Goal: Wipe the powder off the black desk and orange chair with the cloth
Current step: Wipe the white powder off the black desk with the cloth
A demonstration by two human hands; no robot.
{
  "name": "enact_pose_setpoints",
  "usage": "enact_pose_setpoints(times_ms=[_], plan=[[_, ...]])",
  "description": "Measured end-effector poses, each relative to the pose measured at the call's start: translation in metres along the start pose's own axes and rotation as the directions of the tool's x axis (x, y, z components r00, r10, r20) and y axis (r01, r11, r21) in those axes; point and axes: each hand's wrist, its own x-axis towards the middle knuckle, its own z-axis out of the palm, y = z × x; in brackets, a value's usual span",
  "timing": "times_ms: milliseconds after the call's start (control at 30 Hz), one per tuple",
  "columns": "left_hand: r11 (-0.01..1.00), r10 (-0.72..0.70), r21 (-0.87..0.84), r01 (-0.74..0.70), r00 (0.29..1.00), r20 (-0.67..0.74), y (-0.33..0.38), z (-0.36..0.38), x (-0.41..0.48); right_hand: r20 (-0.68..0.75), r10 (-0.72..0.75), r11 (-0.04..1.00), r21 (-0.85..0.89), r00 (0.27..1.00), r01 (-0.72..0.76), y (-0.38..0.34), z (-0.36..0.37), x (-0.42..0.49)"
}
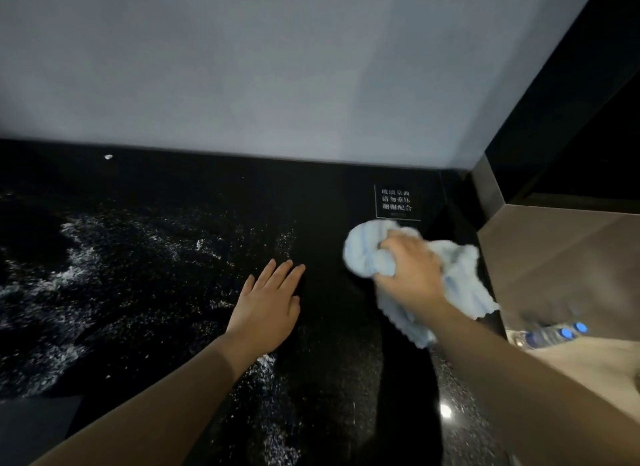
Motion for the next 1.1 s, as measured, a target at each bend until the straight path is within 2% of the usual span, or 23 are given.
enact_pose_setpoints(times_ms=[67,133,200,267,333,367,433,500,533,600,667,700,733,767,833,900,933,1000,1100], plan=[[1.0,0.013,0.004,-0.013,1.0,-0.022,0.005,0.003,-0.003,0.066,-0.154,0.988,0.004,0.986,0.154,-0.024,0.011,-0.035],[1.0,0.011,0.009,-0.011,1.0,-0.012,0.006,0.006,-0.008,0.061,-0.298,0.954,0.044,0.953,0.296,-0.038,0.013,-0.067],[1.0,-0.001,-0.002,0.001,1.0,-0.01,0.004,0.008,-0.015,0.099,-0.371,0.926,0.112,0.924,0.36,-0.04,0.006,-0.081],[1.0,-0.012,-0.014,0.011,1.0,-0.026,0.002,0.01,-0.023,0.13,-0.3,0.949,0.147,0.945,0.281,-0.028,-0.01,-0.066],[1.0,-0.014,-0.012,0.014,0.999,-0.035,0.0,0.01,-0.029,-0.011,-0.158,0.979,0.127,0.987,0.158,-0.002,-0.025,-0.035],[1.0,-0.017,-0.013,0.017,0.999,-0.034,0.0,0.01,-0.031,-0.057,-0.075,0.992,0.094,0.996,0.08,0.013,-0.032,-0.021],[1.0,-0.027,-0.014,0.026,0.999,-0.033,0.001,0.01,-0.035,-0.01,0.107,0.993,-0.055,0.994,-0.107,0.032,-0.033,-0.011],[1.0,-0.029,-0.001,0.029,0.999,-0.035,0.003,0.01,-0.039,0.015,0.161,0.973,-0.171,0.987,-0.156,0.028,-0.016,-0.025],[1.0,-0.027,0.015,0.028,0.999,-0.035,0.004,0.01,-0.04,0.001,0.113,0.978,-0.176,0.994,-0.111,0.018,-0.006,-0.039],[0.999,-0.028,0.043,0.03,0.999,-0.04,0.005,0.012,-0.043,-0.013,-0.1,0.99,-0.097,0.995,0.098,-0.01,0.01,-0.07],[0.998,-0.039,0.055,0.041,0.998,-0.044,0.006,0.013,-0.047,0.0,-0.302,0.953,0.005,0.953,0.302,-0.028,0.016,-0.094],[0.997,-0.041,0.064,0.044,0.998,-0.048,0.006,0.014,-0.049,0.018,-0.355,0.935,0.037,0.935,0.354,-0.029,0.015,-0.097],[0.997,-0.04,0.071,0.044,0.998,-0.053,0.006,0.014,-0.052,0.028,-0.347,0.937,0.061,0.938,0.345,-0.026,0.009,-0.093],[0.996,-0.041,0.071,0.045,0.997,-0.06,0.006,0.015,-0.055,0.027,-0.263,0.963,0.074,0.964,0.26,-0.018,0.001,-0.084],[0.997,-0.047,0.062,0.051,0.996,-0.071,0.005,0.016,-0.061,-0.071,0.023,1.0,-0.016,0.997,-0.024,0.009,-0.014,-0.062],[0.997,-0.052,0.057,0.057,0.996,-0.077,0.004,0.018,-0.068,-0.163,0.236,0.96,-0.117,0.958,-0.256,0.031,-0.026,-0.054],[0.997,-0.054,0.056,0.058,0.996,-0.078,0.004,0.018,-0.07,-0.165,0.272,0.943,-0.15,0.948,-0.297,0.033,-0.025,-0.057],[0.997,-0.054,0.058,0.059,0.995,-0.08,0.002,0.019,-0.074,-0.158,0.242,0.946,-0.182,0.957,-0.269,0.02,-0.013,-0.074],[0.996,-0.046,0.074,0.051,0.996,-0.074,-0.002,0.021,-0.079,-0.17,0.023,0.981,-0.185,0.985,-0.055,-0.016,0.01,-0.106]])
